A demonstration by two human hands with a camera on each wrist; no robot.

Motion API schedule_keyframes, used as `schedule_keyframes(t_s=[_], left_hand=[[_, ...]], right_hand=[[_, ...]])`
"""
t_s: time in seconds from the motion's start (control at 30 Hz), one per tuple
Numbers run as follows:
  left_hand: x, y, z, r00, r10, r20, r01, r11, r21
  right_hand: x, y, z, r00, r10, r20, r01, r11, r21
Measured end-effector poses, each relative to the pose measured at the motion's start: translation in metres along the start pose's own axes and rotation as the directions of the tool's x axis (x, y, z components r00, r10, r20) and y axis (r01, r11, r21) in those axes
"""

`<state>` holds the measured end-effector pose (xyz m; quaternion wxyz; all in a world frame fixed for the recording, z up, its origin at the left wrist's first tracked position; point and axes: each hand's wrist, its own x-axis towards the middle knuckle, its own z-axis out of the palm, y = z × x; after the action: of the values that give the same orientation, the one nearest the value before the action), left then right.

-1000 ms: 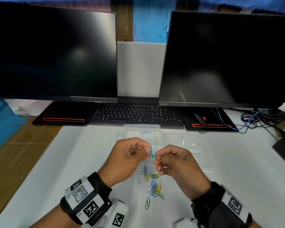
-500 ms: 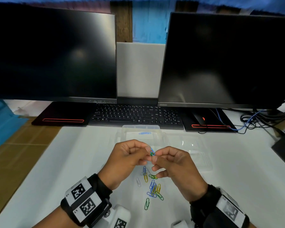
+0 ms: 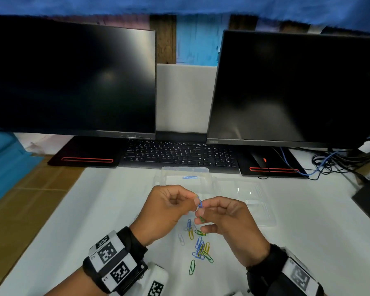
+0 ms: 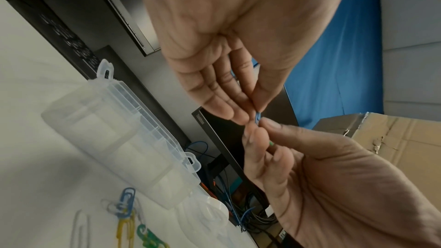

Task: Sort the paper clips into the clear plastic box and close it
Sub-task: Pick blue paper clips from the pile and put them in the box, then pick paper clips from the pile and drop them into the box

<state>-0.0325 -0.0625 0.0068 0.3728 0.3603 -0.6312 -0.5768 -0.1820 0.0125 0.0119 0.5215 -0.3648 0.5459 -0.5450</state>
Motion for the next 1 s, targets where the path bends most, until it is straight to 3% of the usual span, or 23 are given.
schedule_keyframes(t_s=[0.1, 0.2, 0.33, 0.43, 0.5, 0.6, 0.73, 0.87, 1.0], left_hand=[[0.0, 0.003, 0.0, 0.999, -0.029, -0.017, 0.029, 1.0, -0.011], [0.003, 0.002, -0.002, 0.993, -0.113, -0.025, 0.111, 0.993, -0.046], [-0.002, 0.001, -0.005, 0.954, -0.212, 0.214, 0.206, 0.977, 0.049], [-0.005, 0.005, -0.001, 0.912, -0.271, 0.308, 0.237, 0.961, 0.142], [0.004, 0.008, -0.002, 0.934, -0.26, 0.244, 0.22, 0.959, 0.179], [0.033, 0.015, -0.009, 0.981, -0.189, 0.051, 0.176, 0.965, 0.195], [0.073, 0.017, -0.017, 0.977, -0.156, -0.146, 0.178, 0.973, 0.149], [0.089, 0.002, -0.024, 0.969, -0.195, -0.149, 0.231, 0.928, 0.292], [0.07, -0.014, -0.04, 0.976, -0.157, -0.149, 0.198, 0.925, 0.325]], right_hand=[[0.002, -0.001, -0.002, 0.999, -0.052, 0.003, 0.052, 0.996, -0.067], [0.004, 0.002, -0.006, 0.985, -0.172, -0.032, 0.159, 0.957, -0.243], [0.006, 0.004, -0.01, 0.92, -0.386, -0.072, 0.302, 0.812, -0.5], [0.007, 0.001, -0.014, 0.882, -0.458, -0.109, 0.337, 0.775, -0.534], [0.012, 0.0, -0.02, 0.871, -0.463, -0.163, 0.318, 0.785, -0.531], [0.018, -0.001, -0.028, 0.86, -0.473, -0.19, 0.307, 0.779, -0.548], [0.021, 0.004, -0.031, 0.89, -0.416, -0.185, 0.259, 0.797, -0.545], [0.022, 0.012, -0.031, 0.925, -0.353, -0.14, 0.22, 0.8, -0.558], [0.023, 0.022, -0.025, 0.944, -0.311, -0.107, 0.193, 0.787, -0.585]])
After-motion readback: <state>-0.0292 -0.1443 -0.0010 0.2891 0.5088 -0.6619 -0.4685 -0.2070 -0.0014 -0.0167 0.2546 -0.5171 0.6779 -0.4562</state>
